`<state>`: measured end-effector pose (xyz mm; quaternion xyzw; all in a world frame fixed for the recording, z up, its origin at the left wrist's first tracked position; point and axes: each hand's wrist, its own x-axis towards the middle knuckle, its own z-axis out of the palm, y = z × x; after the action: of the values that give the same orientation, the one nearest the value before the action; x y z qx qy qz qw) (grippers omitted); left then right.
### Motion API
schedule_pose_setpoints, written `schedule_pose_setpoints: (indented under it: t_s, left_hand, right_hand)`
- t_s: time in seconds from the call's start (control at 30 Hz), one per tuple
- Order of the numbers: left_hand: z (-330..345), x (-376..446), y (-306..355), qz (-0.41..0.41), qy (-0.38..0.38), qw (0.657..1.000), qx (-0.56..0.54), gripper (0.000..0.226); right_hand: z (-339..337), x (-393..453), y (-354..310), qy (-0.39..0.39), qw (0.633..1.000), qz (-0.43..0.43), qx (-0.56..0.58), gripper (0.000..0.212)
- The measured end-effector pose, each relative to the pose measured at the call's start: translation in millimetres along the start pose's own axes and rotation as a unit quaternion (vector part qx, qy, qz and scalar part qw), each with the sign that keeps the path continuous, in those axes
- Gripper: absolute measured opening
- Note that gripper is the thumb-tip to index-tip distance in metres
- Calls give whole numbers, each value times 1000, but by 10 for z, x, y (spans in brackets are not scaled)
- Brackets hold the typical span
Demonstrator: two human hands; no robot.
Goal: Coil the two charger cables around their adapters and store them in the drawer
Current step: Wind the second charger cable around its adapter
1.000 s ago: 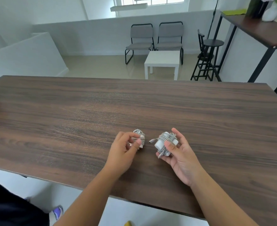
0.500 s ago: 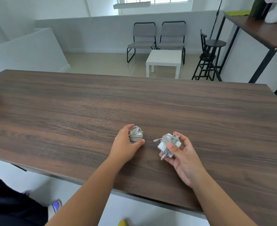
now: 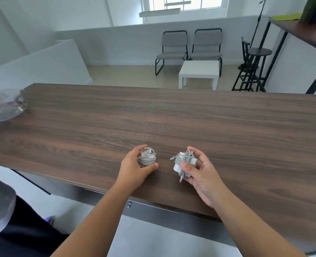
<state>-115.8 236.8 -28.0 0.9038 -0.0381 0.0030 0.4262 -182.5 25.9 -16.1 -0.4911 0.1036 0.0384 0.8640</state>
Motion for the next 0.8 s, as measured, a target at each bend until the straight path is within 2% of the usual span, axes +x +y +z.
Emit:
schedule_pose_setpoints:
  t_s: [0.3,0.4,0.5,0.6,0.8]
  left_hand:
    - [-924,224,-831,11,-32,999,-19,66]
    - [-1103,314,-1039,15,-36,998,-43,68]
    - [-1205,377,-1149,17,-40,996,-73,72]
    - [-1236,424,-1212,14,-53,994,-93,76]
    - [-1298,434,-1259,8,-89,991,-104,79]
  right_hand:
    - [1266,451,922,96,991,-53,-70,54]
    - [1579,603,1164,120,978,-92,-141,52]
    - [1823,630,1254,151,951,-110,-248,54]
    - [1970,603,1246,178,921,-100,-331,54]
    - [2018,660,1205,184,888,-39,-420,66]
